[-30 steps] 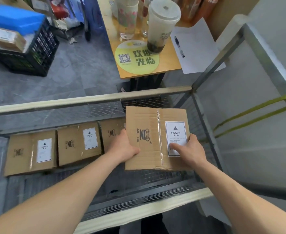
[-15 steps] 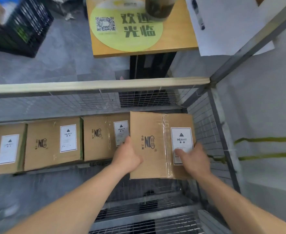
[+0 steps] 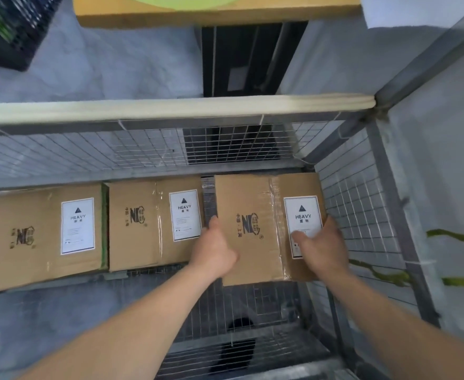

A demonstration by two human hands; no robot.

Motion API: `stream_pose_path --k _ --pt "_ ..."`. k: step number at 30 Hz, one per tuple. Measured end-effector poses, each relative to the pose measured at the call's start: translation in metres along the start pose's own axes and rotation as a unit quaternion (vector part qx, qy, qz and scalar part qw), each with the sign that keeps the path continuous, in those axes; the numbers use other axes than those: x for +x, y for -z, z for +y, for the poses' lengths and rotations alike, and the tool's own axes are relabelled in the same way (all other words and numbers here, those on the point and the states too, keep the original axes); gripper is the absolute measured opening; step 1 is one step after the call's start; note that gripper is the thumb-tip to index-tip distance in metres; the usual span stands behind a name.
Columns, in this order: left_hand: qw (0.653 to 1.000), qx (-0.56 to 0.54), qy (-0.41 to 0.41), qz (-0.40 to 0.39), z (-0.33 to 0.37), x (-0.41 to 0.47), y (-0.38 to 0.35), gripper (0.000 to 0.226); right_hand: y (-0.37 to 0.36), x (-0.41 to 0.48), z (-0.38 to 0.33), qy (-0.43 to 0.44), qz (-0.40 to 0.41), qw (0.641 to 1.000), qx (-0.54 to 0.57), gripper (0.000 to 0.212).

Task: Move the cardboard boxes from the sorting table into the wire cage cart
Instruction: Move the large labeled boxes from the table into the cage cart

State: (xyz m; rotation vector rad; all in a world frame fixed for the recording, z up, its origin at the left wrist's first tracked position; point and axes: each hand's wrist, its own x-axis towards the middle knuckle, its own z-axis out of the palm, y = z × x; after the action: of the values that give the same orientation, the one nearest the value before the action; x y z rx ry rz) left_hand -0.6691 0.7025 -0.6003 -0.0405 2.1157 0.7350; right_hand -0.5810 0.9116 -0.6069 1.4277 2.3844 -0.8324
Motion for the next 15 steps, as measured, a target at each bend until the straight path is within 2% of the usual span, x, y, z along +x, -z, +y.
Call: stream_pose_path --k 11,15 --pt "0.999 -0.035 0.019 0.009 -0.023 0.066 -0.012 0.064 -0.055 0.051 -0.005 0.016 -0.046 0.999 -0.023 0.098" --pt "0.999 -0.043 0.020 -0.026 -0.027 0.080 -0.019 0.071 -0.069 0.063 -0.004 0.040 -0.070 0.996 -0.029 0.090"
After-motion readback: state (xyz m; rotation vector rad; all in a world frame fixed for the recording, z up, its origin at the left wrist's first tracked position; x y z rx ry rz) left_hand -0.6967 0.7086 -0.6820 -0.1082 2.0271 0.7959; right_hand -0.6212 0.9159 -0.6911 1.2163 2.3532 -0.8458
